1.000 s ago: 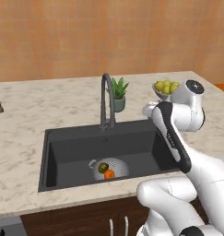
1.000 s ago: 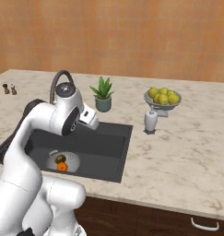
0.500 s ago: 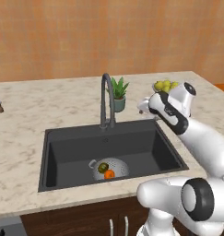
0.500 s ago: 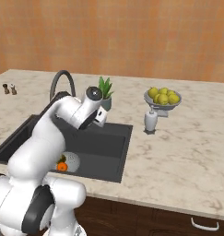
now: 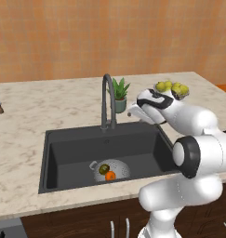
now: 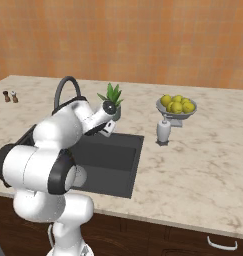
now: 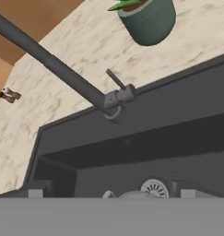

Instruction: Put the colander in the sink, put the kiwi, orange in the colander, and turn on the sink faucet and pour water over the colander.

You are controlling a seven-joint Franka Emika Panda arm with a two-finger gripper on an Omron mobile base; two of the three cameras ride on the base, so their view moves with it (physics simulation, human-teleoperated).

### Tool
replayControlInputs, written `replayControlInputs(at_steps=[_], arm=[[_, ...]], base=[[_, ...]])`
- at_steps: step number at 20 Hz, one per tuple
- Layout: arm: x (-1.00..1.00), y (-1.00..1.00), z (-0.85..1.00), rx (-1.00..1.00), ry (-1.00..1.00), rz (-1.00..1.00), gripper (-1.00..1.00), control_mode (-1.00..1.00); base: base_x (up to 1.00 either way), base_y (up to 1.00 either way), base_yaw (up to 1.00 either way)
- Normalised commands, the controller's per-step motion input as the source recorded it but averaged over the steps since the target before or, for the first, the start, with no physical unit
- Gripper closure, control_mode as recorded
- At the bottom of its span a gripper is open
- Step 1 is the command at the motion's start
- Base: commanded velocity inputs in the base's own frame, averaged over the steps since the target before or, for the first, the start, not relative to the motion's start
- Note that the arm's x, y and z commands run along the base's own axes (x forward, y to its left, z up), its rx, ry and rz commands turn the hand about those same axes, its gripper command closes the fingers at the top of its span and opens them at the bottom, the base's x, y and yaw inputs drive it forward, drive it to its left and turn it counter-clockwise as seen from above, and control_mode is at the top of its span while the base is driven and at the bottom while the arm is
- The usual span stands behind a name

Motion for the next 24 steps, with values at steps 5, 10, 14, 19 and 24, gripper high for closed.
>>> replayControlInputs(at_steps=[5,10,14,19,24], arm=[[0.51,0.16,-0.33,0.05,0.0,0.09,-1.0,-1.0],[0.44,0.15,-0.22,0.02,0.0,0.02,-1.0,-1.0],[0.43,0.24,-0.08,0.04,0.0,0.01,-1.0,-1.0],[0.44,0.18,-0.17,0.01,0.0,0.0,-1.0,-1.0],[0.4,0.18,-0.2,0.0,0.0,0.0,-1.0,-1.0]], base=[[0.0,0.0,0.0],[0.0,0.0,0.0],[0.0,0.0,0.0],[0.0,0.0,0.0],[0.0,0.0,0.0]])
